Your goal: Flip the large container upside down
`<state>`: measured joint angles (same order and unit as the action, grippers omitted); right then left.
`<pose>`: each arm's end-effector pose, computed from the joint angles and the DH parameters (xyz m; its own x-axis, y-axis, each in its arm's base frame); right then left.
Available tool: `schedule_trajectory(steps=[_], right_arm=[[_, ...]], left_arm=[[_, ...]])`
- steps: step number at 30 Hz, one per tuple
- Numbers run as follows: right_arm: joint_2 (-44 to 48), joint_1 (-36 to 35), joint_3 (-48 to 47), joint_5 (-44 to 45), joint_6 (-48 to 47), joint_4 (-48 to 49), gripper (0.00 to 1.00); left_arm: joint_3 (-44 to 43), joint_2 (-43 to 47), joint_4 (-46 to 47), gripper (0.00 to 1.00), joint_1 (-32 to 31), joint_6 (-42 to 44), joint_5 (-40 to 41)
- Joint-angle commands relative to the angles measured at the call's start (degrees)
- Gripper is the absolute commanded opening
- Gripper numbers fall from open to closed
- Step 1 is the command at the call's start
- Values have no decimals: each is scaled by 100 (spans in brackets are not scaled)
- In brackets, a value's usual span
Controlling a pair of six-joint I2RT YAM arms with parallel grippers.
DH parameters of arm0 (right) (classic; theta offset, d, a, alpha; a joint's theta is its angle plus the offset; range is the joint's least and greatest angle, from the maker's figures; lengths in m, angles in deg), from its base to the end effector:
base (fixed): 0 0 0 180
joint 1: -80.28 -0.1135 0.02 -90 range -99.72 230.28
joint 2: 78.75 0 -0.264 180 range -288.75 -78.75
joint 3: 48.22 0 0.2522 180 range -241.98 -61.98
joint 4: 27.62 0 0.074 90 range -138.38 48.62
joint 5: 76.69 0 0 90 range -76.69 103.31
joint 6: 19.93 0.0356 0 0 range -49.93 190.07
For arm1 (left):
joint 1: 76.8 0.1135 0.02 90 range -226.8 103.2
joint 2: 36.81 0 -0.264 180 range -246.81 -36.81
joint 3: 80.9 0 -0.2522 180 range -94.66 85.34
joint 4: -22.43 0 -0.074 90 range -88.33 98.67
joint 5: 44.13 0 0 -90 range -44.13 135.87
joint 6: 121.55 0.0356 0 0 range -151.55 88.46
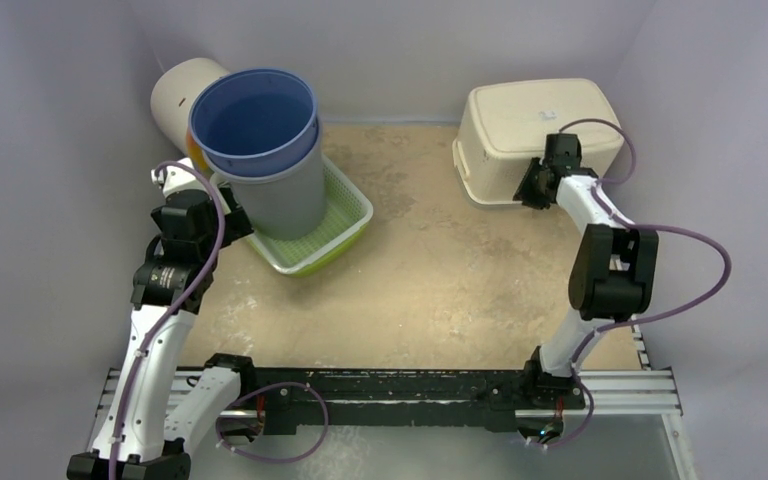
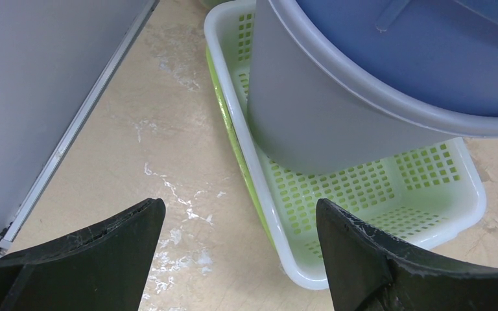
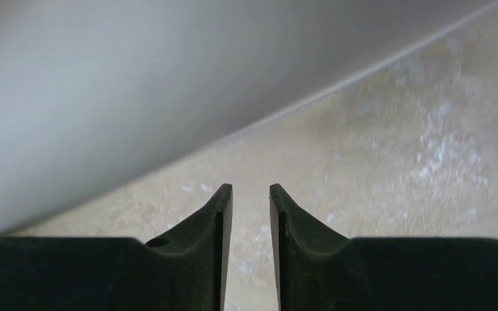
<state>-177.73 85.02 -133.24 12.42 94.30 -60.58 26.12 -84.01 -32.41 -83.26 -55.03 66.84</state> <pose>0.3796 -0.0309 0.2334 -0.6342 0.4643 -0.6182 0.3644 0.8847 0.2907 0.1619 -0.0055 0.3648 -0.3607 -0.3336 -0.8710 -0.3810 0.9051 -0.1888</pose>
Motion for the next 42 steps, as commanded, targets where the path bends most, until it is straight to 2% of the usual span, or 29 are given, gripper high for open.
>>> schedule_trajectory(steps=[1,6,12,15,20,23,26,28,32,39,42], right_arm=[[-752,63,-981,205,168,-42,30],[-1419,83,-2070,670,260,-336,31],[-1312,142,-2126,932,206,-408,35],[-1029,94,-1876,941,0,-387,36],[-211,-117,-831,550,-88,-277,37],[259,-415,-335,471,-141,-292,39],[547,-847,-318,365,-258,-382,39],[633,-1203,-590,361,-379,-543,40],[666,-1821,-1538,355,-840,-738,49],[19,-2540,-3813,-105,-1664,-1216,59],[-459,-2969,-4750,-436,-2034,-1339,62]], left_arm=[[-78,164,111,87,-13,-157,-57],[-141,271,-40,87,-13,-192,-4],[-130,439,-178,87,-13,-183,134],[-108,419,-169,87,-13,-190,144],[-129,286,-77,89,-14,-189,135],[-164,174,-53,89,-13,-175,70],[-182,58,-18,89,-13,-181,-29],[-179,2,18,89,-13,-227,-70],[-241,-146,39,89,-13,-257,-69],[-411,-242,12,89,-14,-265,9],[-459,-267,-166,89,-14,-501,457]])
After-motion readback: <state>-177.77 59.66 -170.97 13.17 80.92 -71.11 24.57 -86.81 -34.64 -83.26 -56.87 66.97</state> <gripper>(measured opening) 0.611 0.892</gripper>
